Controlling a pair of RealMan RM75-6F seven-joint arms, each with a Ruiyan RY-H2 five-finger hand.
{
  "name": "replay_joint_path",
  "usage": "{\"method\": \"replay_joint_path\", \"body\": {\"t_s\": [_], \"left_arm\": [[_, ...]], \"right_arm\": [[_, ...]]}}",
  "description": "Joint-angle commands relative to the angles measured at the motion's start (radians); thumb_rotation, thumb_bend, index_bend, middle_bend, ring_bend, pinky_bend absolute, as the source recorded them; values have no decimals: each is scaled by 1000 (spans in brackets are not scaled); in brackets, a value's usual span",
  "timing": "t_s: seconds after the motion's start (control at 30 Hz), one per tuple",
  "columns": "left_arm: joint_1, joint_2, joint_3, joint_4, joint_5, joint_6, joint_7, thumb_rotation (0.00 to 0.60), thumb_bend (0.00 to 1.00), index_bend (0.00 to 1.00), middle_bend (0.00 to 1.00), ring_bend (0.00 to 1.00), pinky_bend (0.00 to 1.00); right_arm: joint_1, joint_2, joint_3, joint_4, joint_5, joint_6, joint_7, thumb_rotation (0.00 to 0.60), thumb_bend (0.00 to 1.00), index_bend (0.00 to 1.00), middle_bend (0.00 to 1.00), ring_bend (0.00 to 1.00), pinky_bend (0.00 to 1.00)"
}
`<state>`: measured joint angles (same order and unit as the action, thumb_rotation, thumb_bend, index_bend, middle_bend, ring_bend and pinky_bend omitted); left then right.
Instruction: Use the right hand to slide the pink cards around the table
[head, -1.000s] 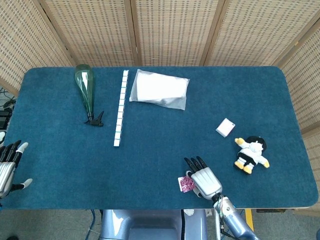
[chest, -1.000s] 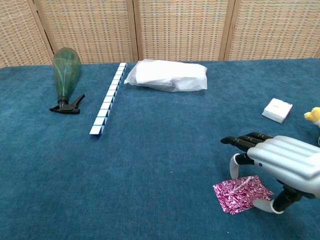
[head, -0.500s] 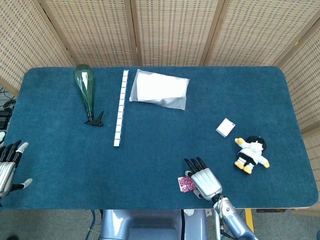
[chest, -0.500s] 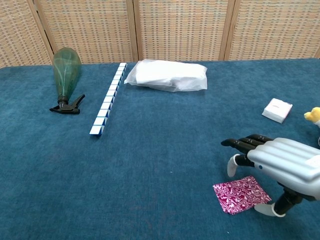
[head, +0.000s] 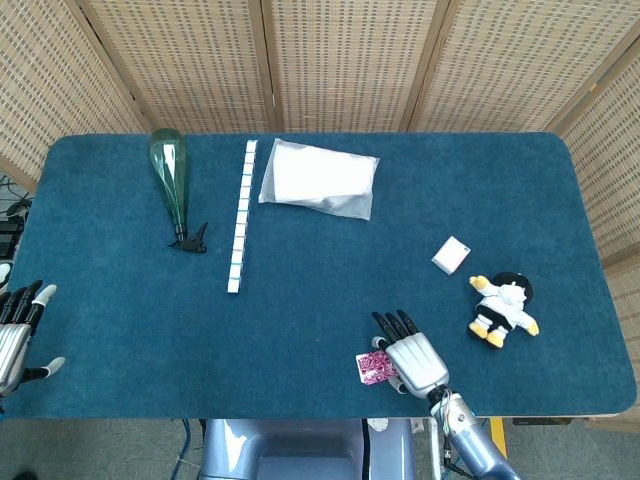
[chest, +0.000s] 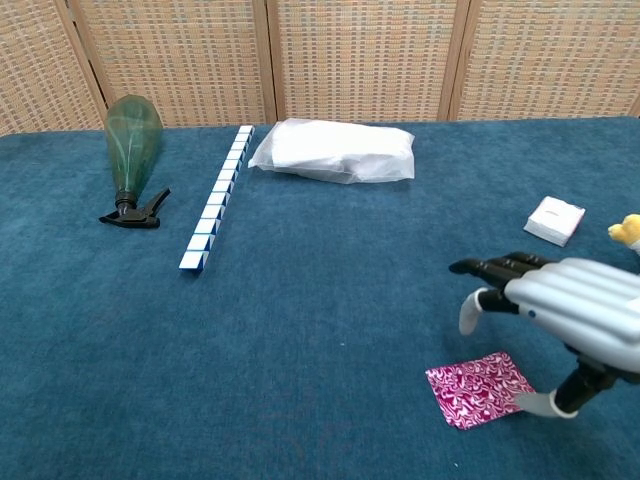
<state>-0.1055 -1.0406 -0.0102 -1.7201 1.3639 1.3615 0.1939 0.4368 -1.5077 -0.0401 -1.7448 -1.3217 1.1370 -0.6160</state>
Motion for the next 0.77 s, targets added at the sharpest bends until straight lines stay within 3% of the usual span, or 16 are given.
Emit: {"method": "replay_joint_path", "body": {"t_s": [0.03,0.2,0.37,0.47,0.6,0.77], "left_arm": [[0,0,0,0,0,0,-1,600,8,0,0,0,0],[0,1,0,1,1,-1,-5,600,8,0,0,0,0],[0,0,0,0,2,0,-3,600,7,0,0,0,0],[0,-1,-1,0,1,1,-4,600,8,0,0,0,0],[0,-1,-1,2,1,2,-6,600,8,0,0,0,0],[5,-5,-1,5,3,11,-5,600,8,0,0,0,0]], "right_arm": [[-11,55,12,-39,-39,36,56,600,260,287,0,0,19],[-56,169,16,-33,-169,156,233,600,260,287,0,0,19],[-136,241,4,72,-279,329,456,600,254,279,0,0,19],[-194,252,1,140,-292,424,561,600,162,213,0,0,19],[-243,239,3,201,-299,498,609,600,51,121,0,0,19],[-327,222,-11,254,-323,608,645,600,10,62,0,0,19]]}}
